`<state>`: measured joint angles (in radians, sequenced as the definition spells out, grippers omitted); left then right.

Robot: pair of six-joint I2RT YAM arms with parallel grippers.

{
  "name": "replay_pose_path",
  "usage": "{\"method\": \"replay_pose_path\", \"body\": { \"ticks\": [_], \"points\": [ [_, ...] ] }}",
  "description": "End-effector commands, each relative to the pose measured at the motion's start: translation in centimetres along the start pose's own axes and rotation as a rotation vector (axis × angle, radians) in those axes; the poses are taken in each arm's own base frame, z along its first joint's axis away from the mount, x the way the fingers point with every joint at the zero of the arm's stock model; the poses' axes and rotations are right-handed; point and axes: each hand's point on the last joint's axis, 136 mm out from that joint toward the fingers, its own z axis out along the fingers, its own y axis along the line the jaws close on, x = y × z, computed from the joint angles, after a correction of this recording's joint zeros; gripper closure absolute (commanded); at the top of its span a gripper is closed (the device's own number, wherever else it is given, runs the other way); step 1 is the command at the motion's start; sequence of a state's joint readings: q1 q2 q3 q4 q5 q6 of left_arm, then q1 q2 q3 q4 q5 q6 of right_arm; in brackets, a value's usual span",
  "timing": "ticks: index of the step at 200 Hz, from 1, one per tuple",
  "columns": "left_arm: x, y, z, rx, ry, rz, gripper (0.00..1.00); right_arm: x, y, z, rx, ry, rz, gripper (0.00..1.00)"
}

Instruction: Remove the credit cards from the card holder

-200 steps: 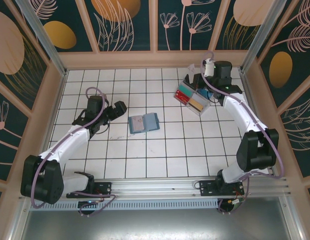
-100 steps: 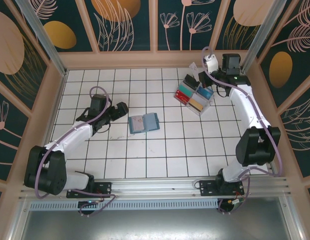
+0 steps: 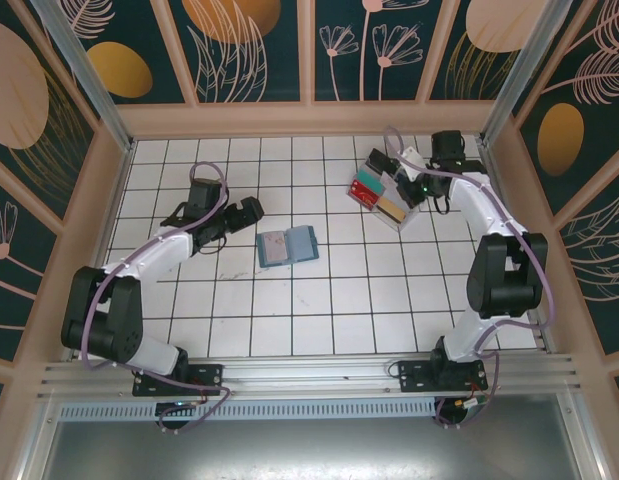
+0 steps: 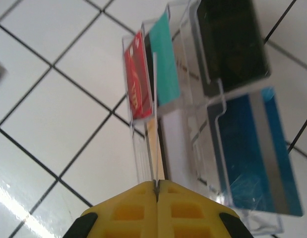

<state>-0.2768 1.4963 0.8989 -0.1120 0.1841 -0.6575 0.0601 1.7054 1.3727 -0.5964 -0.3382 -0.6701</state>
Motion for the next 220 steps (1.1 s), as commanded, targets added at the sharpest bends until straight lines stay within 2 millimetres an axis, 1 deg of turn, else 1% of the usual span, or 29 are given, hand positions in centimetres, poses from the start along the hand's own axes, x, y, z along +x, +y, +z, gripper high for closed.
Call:
{"method": "replay_pose_path", "body": {
  "ticks": [1, 43, 57, 107, 136, 157, 177, 198, 220],
  "points": [
    [-0.4, -1.0, 0.5, 0.035, 0.012, 0.036, 0.01, 1.3, -0.6, 0.6, 0.006, 0.027, -0.043, 1.0],
    [0.0, -1.0, 1.3, 0.045, 0.036, 0.028, 0.01, 2.2, -1.8, 1.7, 0.034, 0.065, -0.078, 1.0],
    [0.2, -1.0, 1.5, 0.05, 0.042, 0.024, 0.01, 2.5, -1.9, 2.3, 0.029, 0.078, -0.092, 1.0],
    [0.4, -1.2, 2.0, 0.061, 0.062, 0.021, 0.01, 2.4, -3.1, 3.0, 0.069, 0.08, -0.11, 1.0],
    [0.4, -1.1, 2.1, 0.061, 0.063, 0.023, 0.01, 2.9, -2.9, 3.3, 0.061, 0.094, -0.105, 0.89],
    [0.5, -1.2, 2.2, 0.065, 0.066, 0.03, 0.01, 2.8, -3.0, 3.1, 0.064, 0.096, -0.103, 0.81],
    [0.4, -1.3, 2.1, 0.065, 0.067, 0.038, 0.01, 2.6, -3.2, 2.8, 0.076, 0.095, -0.104, 0.78],
    [0.4, -1.3, 2.1, 0.065, 0.067, 0.042, 0.01, 2.4, -3.5, 2.3, 0.1, 0.093, -0.111, 0.78],
    [0.3, -1.3, 2.0, 0.066, 0.066, 0.041, 0.01, 1.4, -3.5, 1.1, 0.118, 0.057, -0.114, 0.78]
  ]
}}
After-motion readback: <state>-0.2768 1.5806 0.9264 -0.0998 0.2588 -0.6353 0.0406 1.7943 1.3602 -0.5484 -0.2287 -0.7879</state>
